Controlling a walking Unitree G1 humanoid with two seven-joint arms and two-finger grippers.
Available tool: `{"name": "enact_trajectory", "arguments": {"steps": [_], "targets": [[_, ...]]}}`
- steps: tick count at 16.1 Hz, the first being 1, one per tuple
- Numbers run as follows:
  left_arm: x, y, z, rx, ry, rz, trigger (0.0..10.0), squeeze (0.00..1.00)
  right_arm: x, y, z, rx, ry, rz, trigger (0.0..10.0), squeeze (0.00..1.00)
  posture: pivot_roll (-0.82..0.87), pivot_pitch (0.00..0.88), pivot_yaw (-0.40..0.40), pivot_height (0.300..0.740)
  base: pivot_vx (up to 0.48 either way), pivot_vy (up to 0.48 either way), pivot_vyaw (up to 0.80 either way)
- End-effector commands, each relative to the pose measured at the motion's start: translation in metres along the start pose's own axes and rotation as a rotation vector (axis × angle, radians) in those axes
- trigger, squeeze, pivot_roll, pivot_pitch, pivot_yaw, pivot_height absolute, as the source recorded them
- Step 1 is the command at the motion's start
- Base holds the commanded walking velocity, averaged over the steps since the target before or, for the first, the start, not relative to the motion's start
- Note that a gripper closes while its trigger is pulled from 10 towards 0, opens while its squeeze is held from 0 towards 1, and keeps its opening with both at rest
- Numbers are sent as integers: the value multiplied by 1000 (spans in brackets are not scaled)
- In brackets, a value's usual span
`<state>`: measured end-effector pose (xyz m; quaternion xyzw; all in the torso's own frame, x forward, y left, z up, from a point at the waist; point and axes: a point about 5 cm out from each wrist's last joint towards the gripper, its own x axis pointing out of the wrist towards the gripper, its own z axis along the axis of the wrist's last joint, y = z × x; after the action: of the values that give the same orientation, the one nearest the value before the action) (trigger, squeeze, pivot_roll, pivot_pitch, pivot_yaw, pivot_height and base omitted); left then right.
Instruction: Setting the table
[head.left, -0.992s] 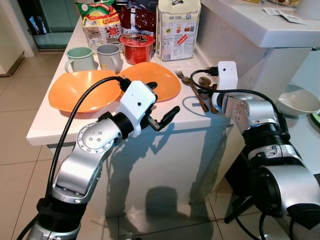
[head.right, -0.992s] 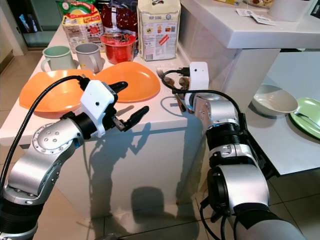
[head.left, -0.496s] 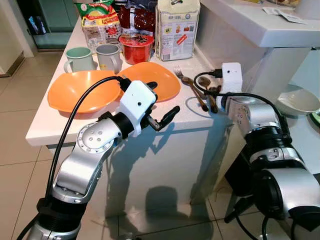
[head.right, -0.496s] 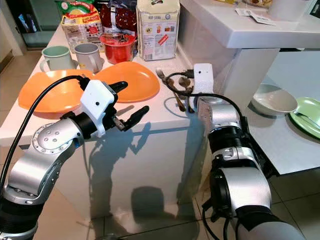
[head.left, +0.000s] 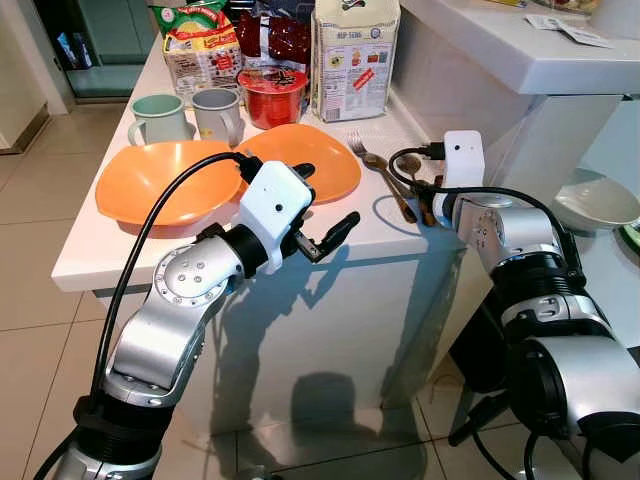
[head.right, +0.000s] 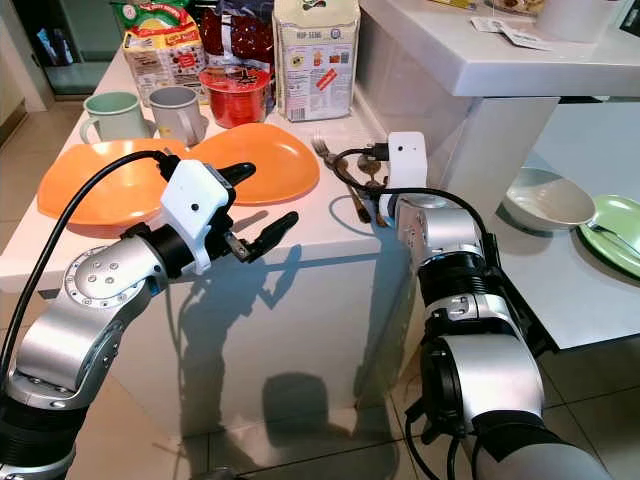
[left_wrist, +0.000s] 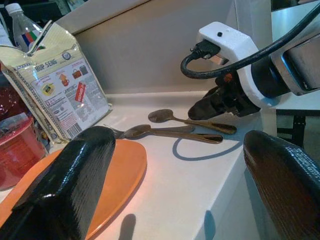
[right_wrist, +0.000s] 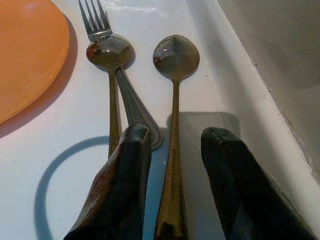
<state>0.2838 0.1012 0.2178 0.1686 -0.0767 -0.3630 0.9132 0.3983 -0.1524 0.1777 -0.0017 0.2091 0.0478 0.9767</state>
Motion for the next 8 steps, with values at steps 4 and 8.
{"name": "enact_trajectory", "arguments": {"steps": [4,8], "targets": [[2,0,4,13,-4,-14,10000,0,0,-4,-6,16,39,-17,10000,1000,46,0,-27,740,0,0,0],[2,0,4,14,-5,-15,10000,0,1,-4,-14,23,94,-27,10000,0,45,0,-28,740,0,0,0]]}}
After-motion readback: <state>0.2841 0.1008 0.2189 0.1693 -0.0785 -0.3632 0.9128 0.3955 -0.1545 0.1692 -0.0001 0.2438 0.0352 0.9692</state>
